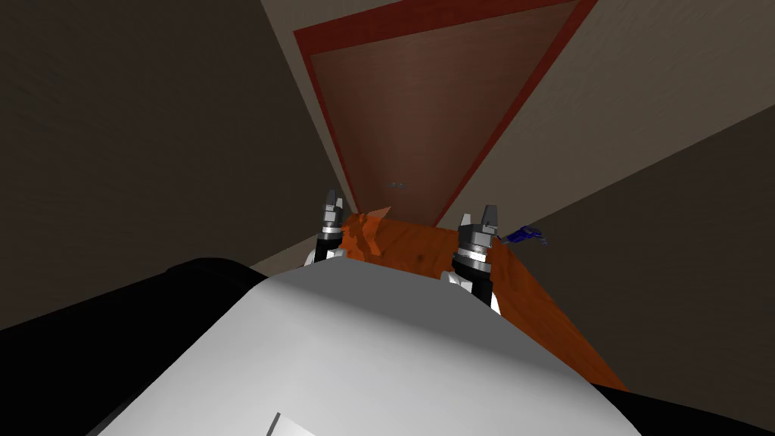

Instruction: Pull the door open

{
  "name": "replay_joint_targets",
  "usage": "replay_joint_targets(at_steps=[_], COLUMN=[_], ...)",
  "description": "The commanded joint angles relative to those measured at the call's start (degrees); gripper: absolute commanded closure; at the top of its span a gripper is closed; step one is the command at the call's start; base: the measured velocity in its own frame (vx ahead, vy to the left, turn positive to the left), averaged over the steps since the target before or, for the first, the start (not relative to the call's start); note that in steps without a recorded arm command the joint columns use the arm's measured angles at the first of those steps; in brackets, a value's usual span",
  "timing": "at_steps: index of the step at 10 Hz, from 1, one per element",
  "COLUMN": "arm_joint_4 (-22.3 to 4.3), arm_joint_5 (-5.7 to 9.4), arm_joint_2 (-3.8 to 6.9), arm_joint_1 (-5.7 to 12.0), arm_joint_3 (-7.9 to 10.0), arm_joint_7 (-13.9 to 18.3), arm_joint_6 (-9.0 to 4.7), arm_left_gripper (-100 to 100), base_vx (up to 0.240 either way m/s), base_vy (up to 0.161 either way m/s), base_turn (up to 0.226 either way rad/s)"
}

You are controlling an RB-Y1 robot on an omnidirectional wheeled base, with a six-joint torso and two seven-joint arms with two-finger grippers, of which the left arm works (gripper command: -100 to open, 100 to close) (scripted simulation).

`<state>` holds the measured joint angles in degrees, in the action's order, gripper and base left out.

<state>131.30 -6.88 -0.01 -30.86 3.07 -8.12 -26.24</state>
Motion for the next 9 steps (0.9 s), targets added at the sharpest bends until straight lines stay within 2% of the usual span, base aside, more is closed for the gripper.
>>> replay_joint_targets(at_steps=[1, 4, 9], arm_joint_4=[-1.75, -5.04, -12.53], arm_joint_5=[0.3, 0.86, 2.14], arm_joint_2=[0.64, 1.69, 3.71], arm_joint_1=[0.41, 1.18, 2.94], arm_joint_3=[0.1, 0.28, 0.7], arm_joint_7=[0.45, 1.3, 3.24], arm_joint_6=[-0.49, -1.4, -3.48], arm_left_gripper=[-100, -100, -100], base_vx=[0.086, 0.165, 0.16], base_vy=[-0.011, -0.022, -0.015], base_turn=[-0.045, -0.039, -0.049])
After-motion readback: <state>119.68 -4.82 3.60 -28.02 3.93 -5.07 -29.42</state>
